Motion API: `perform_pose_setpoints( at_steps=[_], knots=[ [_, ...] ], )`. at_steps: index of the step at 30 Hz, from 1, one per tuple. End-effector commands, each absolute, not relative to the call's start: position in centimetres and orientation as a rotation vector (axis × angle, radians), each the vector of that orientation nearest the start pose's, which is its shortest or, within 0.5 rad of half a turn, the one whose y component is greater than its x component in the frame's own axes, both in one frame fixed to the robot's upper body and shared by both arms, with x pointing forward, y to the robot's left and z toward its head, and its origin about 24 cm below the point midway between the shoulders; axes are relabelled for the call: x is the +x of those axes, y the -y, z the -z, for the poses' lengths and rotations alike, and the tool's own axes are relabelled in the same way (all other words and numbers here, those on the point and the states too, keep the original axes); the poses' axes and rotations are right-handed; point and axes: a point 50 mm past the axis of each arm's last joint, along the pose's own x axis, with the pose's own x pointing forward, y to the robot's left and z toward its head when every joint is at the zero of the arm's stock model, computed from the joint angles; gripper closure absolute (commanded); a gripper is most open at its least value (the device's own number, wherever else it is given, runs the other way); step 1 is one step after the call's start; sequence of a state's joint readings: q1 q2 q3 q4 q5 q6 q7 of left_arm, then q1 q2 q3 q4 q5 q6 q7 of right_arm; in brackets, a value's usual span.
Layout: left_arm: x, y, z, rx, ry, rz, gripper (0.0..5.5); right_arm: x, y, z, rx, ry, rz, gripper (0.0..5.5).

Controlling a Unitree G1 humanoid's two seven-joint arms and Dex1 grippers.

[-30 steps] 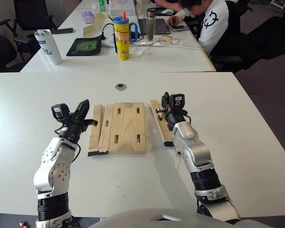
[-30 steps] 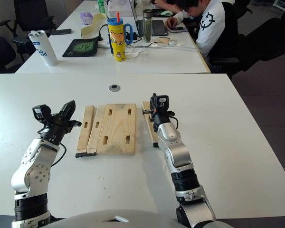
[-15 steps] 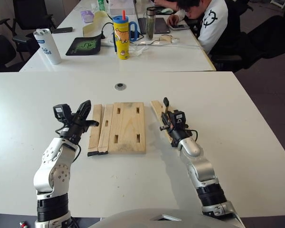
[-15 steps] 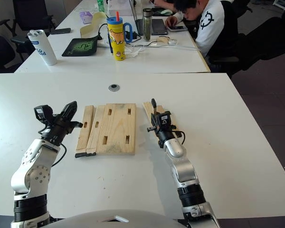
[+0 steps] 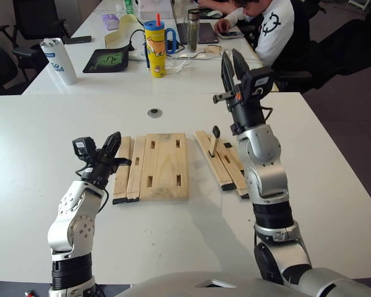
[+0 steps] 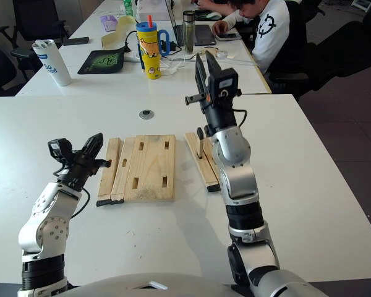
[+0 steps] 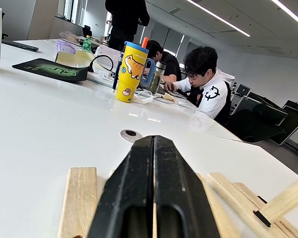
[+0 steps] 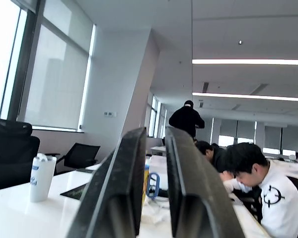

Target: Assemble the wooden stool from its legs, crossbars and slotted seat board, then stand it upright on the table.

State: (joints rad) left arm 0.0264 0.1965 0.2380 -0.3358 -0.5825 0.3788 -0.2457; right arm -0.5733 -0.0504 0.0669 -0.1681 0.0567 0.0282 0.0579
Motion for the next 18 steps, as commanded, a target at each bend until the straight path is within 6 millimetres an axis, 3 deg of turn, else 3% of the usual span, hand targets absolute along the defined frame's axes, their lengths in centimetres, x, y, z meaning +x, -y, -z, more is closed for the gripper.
perform_pose_setpoints(
  at_steps=[1, 3, 6, 8, 10, 13, 18],
  knots=[
    [23.8, -20.4, -9.9, -0.338, 0.054, 0.192, 5.50, 31.8, 8.7, -24.1, -0.033, 0.661, -0.298, 5.48],
    [23.8, -20.3, -9.9, -0.340, 0.058, 0.190, 5.50, 32.8, 8.3, -21.7, -0.091, 0.533, -0.321, 5.48],
    [23.7, -20.3, -9.9, -0.342, 0.060, 0.186, 5.50, 33.8, 8.4, -15.6, -0.160, 0.212, -0.338, 5.48],
    [23.6, -20.4, -9.8, -0.342, 0.057, 0.183, 5.50, 33.6, 8.8, -11.4, -0.171, -0.029, -0.349, 5.48],
    [23.5, -20.4, -9.8, -0.345, 0.059, 0.178, 5.50, 32.9, 9.0, -8.7, -0.157, -0.196, -0.358, 5.48],
    [23.5, -20.3, -9.8, -0.346, 0.063, 0.176, 5.50, 32.8, 9.0, -8.7, -0.145, -0.187, -0.356, 5.48],
    [23.7, -20.2, -9.9, -0.347, 0.067, 0.179, 5.50, 33.2, 8.7, -13.0, -0.055, 0.086, -0.323, 5.48]
  ],
)
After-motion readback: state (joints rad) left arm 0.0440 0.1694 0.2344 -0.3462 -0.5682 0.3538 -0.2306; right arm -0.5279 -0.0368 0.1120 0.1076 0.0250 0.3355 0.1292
